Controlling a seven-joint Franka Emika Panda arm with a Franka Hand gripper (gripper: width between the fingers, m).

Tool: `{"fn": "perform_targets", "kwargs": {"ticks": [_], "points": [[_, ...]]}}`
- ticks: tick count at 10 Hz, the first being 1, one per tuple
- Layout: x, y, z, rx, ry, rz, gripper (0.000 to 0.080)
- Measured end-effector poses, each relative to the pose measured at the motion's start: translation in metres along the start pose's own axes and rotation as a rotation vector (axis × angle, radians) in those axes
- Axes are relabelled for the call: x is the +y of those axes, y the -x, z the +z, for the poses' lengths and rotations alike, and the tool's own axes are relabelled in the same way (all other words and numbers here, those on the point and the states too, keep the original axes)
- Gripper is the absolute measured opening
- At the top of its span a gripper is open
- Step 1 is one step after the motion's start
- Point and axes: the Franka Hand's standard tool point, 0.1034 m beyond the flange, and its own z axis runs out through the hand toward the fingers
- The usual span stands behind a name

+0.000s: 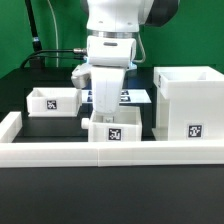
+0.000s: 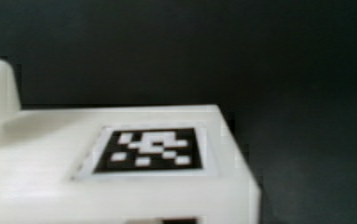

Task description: Assemble drawer

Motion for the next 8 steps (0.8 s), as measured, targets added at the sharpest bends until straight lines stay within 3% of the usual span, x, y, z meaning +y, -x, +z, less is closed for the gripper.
{"fn": "perform_targets", "kwargs": {"ticks": [3,6,8], "points": [[-0.002,0.001,0.001,-0.001,-0.003,0.004,0.0042],[0.002,-0.017,-0.002,-0.004,-0.016,-0.034,0.0042],[0.001,-0.014,-0.001,-0.005,-0.018,-0.028,0.0042]]}}
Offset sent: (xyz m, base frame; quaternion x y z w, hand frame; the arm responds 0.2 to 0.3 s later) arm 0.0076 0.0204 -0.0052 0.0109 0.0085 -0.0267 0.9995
